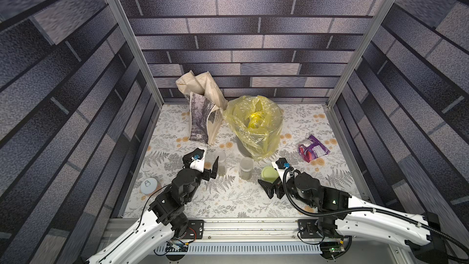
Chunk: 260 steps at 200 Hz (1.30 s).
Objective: Empty moldy mung beans from jars
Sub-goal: Pick up the jar from the center of the board.
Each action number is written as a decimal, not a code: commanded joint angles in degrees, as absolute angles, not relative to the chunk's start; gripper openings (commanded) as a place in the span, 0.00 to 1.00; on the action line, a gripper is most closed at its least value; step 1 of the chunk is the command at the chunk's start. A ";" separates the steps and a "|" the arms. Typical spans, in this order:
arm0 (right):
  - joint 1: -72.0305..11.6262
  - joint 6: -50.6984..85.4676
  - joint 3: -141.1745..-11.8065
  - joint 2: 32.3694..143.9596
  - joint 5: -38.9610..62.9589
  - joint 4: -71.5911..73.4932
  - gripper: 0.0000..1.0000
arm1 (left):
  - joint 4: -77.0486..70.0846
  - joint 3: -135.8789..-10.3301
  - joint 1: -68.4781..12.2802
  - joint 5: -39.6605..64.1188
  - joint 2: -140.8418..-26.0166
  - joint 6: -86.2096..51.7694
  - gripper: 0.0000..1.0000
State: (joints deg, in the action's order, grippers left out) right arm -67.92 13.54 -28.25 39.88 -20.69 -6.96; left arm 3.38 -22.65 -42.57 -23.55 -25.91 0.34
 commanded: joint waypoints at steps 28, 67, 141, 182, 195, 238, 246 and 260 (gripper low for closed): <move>-68.29 14.76 -28.74 40.87 -25.84 -5.90 1.00 | 4.14 -24.23 -42.97 -20.94 -27.29 -3.92 1.00; -67.45 13.39 -27.44 40.69 -26.62 -5.41 1.00 | 6.26 -27.45 -42.98 -21.39 -31.32 -5.23 1.00; -61.00 15.21 -29.16 43.59 -15.73 -8.49 1.00 | 7.21 -28.86 -42.95 -21.67 -30.30 -8.34 1.00; -61.00 16.64 -29.83 45.85 -17.34 -10.00 1.00 | 12.06 -31.71 -42.98 -20.20 -30.92 -9.77 1.00; -61.00 17.04 -30.16 46.38 -17.05 -10.10 1.00 | 12.70 -32.29 -42.91 -19.86 -31.11 -10.35 1.00; -55.92 17.67 -29.30 45.96 -10.72 -8.74 1.00 | 14.22 -34.80 -42.92 -18.90 -33.40 -10.37 1.00; -53.25 17.88 -29.02 45.16 -8.18 -8.70 1.00 | 14.72 -35.47 -42.98 -18.95 -33.87 -10.40 1.00; -49.64 17.37 -28.82 43.54 -4.96 -8.47 1.00 | 14.76 -35.95 -42.98 -18.73 -34.31 -10.63 1.00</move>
State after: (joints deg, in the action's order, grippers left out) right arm -54.70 16.73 -28.67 46.17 -11.31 -8.78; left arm 12.93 -33.34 -42.68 -19.59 -33.58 -9.52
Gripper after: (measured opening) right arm 0.999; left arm 0.999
